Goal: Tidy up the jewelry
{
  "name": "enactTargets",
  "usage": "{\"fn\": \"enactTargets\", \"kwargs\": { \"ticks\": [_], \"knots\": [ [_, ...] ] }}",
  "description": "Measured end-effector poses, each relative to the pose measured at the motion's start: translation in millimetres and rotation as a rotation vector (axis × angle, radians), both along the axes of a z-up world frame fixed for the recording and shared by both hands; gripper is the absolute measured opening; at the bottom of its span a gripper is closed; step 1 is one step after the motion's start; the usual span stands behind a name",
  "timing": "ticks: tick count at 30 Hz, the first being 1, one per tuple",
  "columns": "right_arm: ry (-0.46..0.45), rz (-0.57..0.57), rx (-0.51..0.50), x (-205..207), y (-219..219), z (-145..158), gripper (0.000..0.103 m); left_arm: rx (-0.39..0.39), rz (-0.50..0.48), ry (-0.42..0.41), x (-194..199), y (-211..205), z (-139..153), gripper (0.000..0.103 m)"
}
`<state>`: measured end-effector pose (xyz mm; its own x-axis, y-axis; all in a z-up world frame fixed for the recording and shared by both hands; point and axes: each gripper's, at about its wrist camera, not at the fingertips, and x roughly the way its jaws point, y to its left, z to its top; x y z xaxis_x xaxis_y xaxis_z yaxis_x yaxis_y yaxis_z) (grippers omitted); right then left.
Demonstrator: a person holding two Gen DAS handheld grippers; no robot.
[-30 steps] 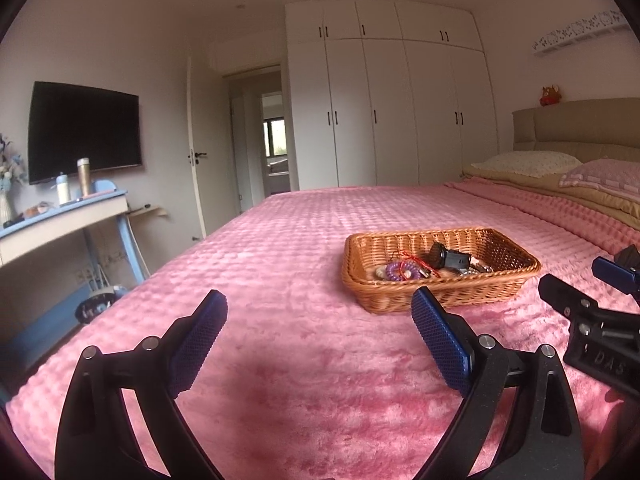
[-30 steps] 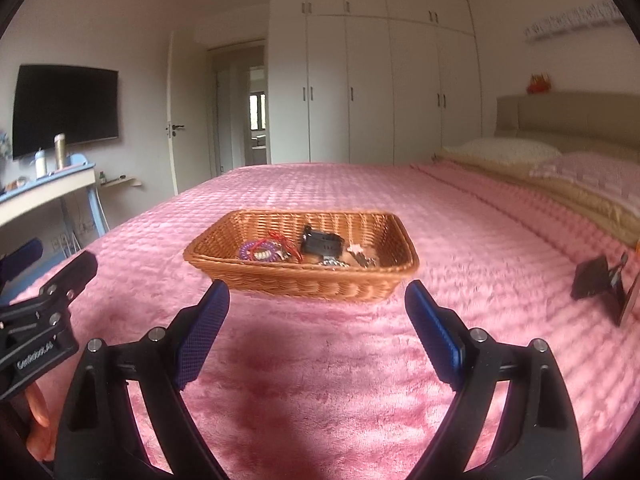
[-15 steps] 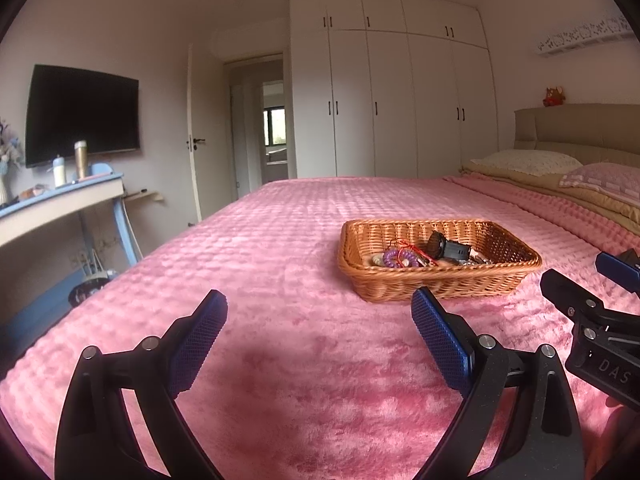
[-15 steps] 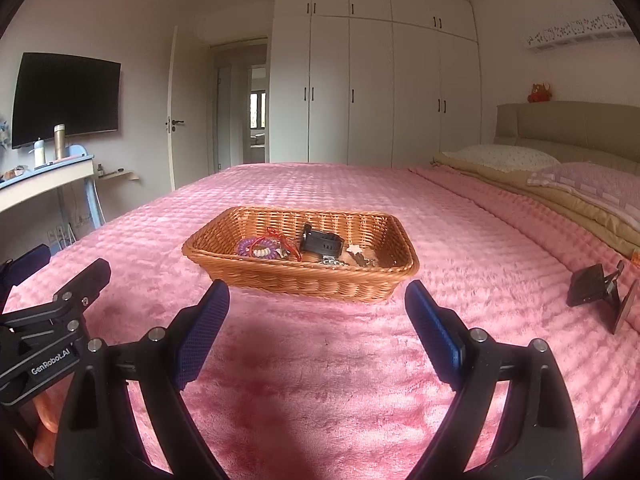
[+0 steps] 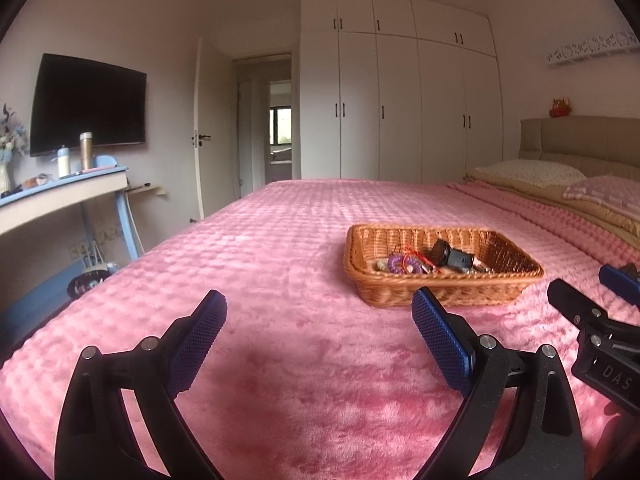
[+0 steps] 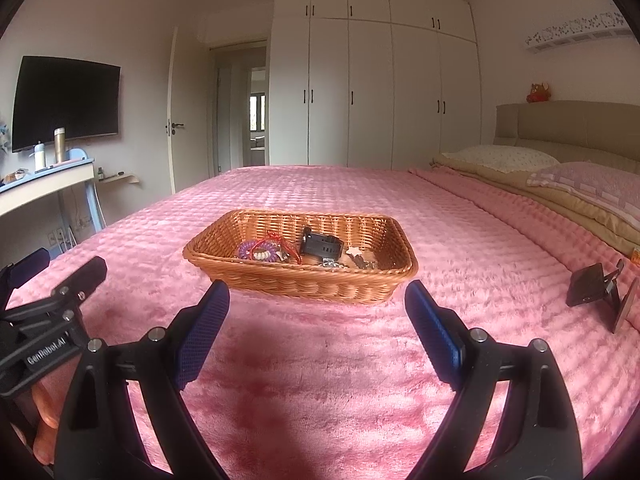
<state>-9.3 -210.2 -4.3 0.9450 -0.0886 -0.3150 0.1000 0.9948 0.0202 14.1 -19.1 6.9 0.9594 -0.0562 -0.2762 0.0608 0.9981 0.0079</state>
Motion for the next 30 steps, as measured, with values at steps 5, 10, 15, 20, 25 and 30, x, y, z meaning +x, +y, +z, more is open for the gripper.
{"fn": "enactTargets", "kwargs": {
  "ticks": [5,10,15,20,25,30],
  "knots": [
    [-0.003,0.000,-0.008,-2.5,2.0,0.5,0.085,-0.017,0.007,-0.010,-1.3,4.6,4.9,0.091],
    [-0.006,0.001,-0.011,-4.2,3.3,1.9,0.085,-0.020,0.008,-0.020,-4.0,6.2,7.8,0.091],
    [-0.004,0.001,-0.007,-5.1,2.7,2.5,0.085,-0.018,0.001,-0.026,-6.2,5.5,9.4,0.091],
    [-0.001,0.003,-0.010,-4.7,3.6,2.3,0.085,-0.014,-0.003,-0.022,-5.0,4.0,7.8,0.091],
    [-0.003,0.002,-0.014,-5.0,5.3,2.3,0.085,0.000,0.000,-0.031,-6.4,1.2,7.8,0.091],
    [0.002,0.000,-0.016,-4.7,6.4,2.3,0.085,0.016,0.002,-0.045,-9.3,-1.7,7.6,0.091]
  ]
}}
